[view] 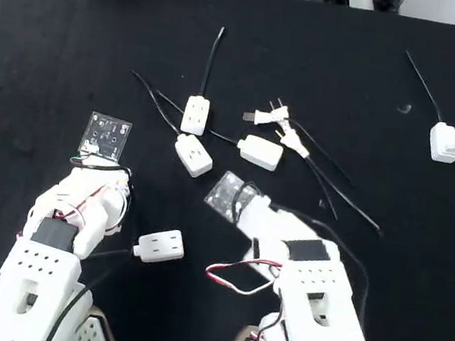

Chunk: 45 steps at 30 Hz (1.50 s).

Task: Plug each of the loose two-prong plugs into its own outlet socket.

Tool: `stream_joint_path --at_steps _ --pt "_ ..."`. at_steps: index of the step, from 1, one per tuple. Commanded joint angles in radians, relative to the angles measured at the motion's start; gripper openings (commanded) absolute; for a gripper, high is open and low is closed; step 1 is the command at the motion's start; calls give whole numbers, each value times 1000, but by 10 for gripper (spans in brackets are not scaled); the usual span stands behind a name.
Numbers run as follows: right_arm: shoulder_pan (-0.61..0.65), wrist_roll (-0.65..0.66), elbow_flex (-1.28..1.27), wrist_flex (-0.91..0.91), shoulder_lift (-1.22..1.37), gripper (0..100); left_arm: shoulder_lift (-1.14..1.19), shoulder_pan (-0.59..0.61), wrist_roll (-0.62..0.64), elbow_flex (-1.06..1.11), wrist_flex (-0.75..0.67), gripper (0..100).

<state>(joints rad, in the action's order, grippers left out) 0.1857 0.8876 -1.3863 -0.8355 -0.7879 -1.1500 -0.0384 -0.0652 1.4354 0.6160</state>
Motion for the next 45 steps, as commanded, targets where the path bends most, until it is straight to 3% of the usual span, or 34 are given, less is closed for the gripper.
stream_joint_path --at_steps 1,8,18,23,32,38,45 --pt "14 3 99 -112 -1 188 5 1 -11 -7 -15 29" --pt "8 -57 245 -190 -1 155 5 1 -12 -5 -15 29" --pt "9 -52 47 129 4 155 5 1 -12 -5 -14 29" --pt "12 -52 5 169 1 155 5 1 -12 -5 -14 29" --pt "8 -64 157 -101 1 155 5 1 -12 -4 -15 29" --pt "20 -198 311 -305 5 158 5 1 -12 -4 -15 29" --pt "109 -123 231 -281 8 155 5 1 -12 -4 -15 29"
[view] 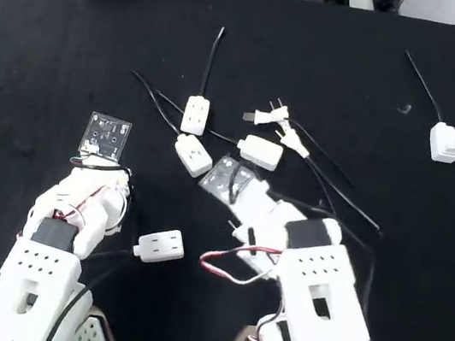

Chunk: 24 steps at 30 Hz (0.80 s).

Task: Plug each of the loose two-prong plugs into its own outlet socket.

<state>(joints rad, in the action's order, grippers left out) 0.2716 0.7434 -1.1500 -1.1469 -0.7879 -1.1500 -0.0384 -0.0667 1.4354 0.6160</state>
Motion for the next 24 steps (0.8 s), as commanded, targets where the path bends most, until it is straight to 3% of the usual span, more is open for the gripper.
stream_joint_path --at_steps 1,18,24 --pt "21 21 -12 46 8 155 5 1 -11 -4 -15 29" --pt "21 14 -68 126 22 155 5 1 -11 -4 -15 29" --pt "20 -28 21 132 231 155 5 1 -11 -4 -15 29"
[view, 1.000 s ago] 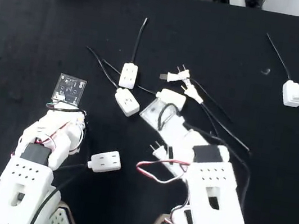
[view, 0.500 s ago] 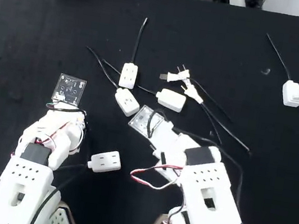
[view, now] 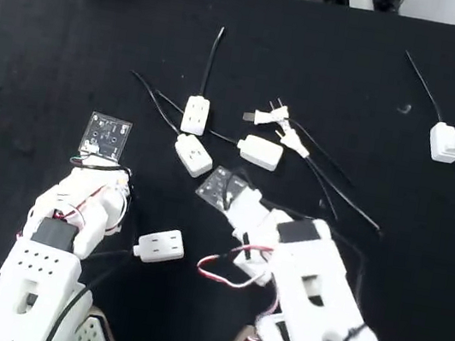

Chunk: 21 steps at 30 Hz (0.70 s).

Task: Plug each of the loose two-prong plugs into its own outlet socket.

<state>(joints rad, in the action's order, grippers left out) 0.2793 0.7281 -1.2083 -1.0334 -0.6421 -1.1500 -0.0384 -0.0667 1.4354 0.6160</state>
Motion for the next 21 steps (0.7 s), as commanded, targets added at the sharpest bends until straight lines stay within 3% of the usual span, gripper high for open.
stream_joint_path --at_steps 1,21 --pt "12 -12 99 18 119 155 5 1 -11 -4 -15 29" --pt "12 71 166 35 196 155 5 1 -11 -4 -15 30"
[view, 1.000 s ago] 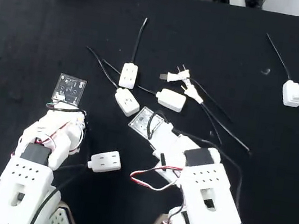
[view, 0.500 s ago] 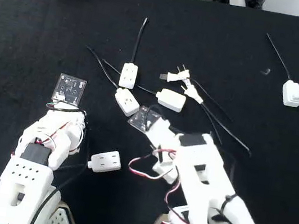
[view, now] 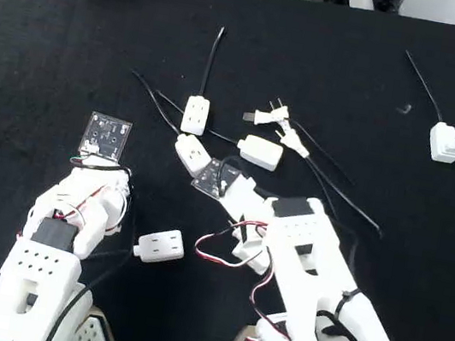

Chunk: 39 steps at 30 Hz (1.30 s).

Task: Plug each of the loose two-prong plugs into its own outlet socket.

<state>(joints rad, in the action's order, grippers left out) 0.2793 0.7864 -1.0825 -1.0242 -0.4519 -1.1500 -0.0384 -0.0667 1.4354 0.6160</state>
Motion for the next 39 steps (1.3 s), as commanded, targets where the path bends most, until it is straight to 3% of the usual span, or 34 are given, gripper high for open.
stream_joint_path --at_steps 1,10,15,27,33,39 --pt "12 11 39 38 7 155 5 1 -11 -4 -15 30" --pt "12 17 50 44 134 148 5 1 -11 -4 -15 30" --pt "11 12 71 34 134 8 5 1 -11 -4 -15 30" --pt "-101 21 234 -92 133 11 5 1 -11 -4 -15 30" --pt "-29 14 245 -180 -25 11 -2 -1 -6 -10 -8 30" --pt "100 -103 128 -40 -305 11 -5 -1 -9 -16 -8 30"
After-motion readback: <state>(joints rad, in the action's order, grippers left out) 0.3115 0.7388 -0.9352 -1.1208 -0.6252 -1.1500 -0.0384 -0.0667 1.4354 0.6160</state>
